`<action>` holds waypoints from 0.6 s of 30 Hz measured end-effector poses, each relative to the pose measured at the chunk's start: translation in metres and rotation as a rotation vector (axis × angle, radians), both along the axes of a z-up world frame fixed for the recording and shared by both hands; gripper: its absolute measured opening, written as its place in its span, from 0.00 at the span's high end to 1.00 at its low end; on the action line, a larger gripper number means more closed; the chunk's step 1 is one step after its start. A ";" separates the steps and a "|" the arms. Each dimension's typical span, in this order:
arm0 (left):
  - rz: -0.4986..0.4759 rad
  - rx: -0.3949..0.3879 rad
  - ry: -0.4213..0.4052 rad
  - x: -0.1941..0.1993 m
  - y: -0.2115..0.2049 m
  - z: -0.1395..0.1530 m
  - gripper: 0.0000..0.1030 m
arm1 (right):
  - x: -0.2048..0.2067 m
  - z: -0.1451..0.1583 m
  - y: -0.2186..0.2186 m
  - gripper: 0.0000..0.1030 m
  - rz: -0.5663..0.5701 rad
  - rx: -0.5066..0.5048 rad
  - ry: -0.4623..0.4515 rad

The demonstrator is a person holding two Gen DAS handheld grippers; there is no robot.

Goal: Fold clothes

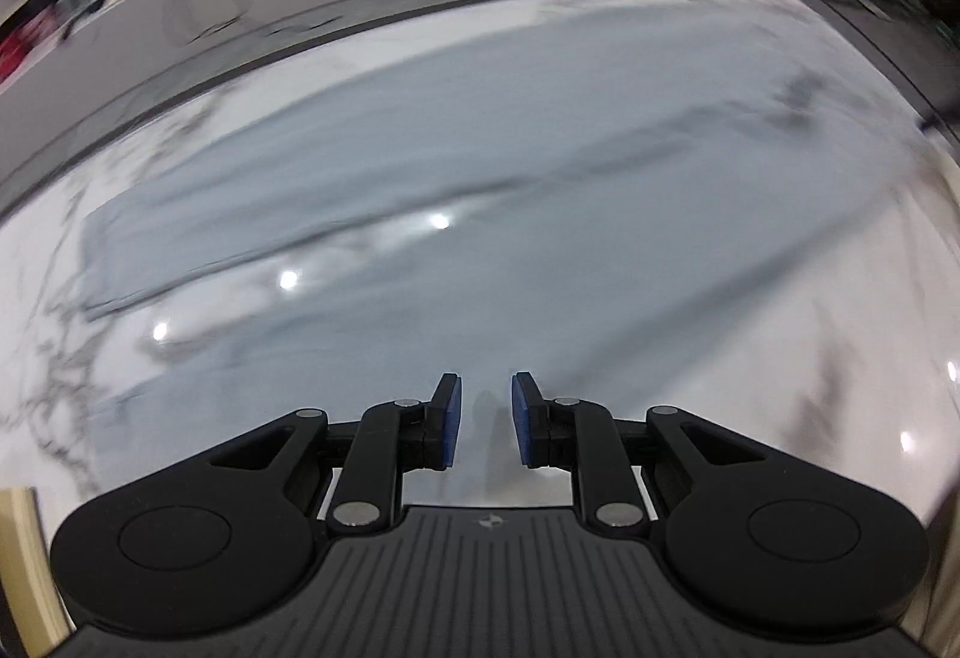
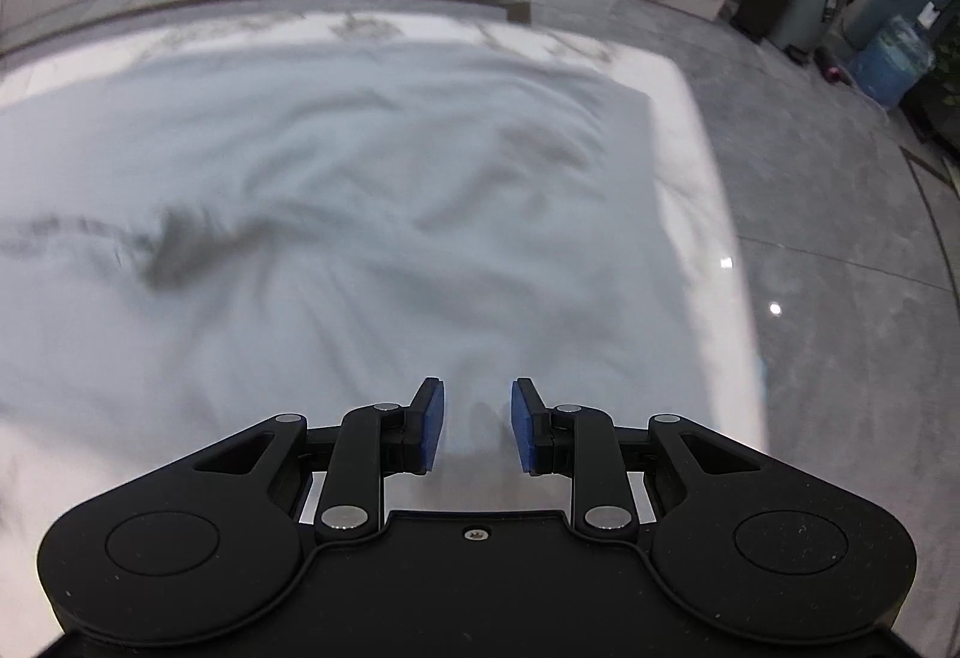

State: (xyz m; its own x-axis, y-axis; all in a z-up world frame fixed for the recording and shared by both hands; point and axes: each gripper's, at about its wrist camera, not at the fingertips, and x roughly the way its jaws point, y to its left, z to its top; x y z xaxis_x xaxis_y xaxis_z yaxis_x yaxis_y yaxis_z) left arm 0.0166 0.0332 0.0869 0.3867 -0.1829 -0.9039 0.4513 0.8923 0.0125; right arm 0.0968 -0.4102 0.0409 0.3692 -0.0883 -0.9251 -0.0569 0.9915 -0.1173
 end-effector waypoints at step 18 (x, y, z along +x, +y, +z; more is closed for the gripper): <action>-0.300 0.154 -0.016 -0.021 -0.097 -0.046 0.82 | -0.085 -0.033 -0.002 0.73 0.671 -0.306 0.080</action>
State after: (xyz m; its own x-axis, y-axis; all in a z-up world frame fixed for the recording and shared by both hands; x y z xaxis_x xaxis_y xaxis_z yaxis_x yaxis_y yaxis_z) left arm -0.0047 -0.0636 0.0411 0.3506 -0.1525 -0.9240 0.6920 0.7070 0.1459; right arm 0.0118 -0.4120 0.0080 0.3673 -0.1255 -0.9216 -0.6589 0.6642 -0.3531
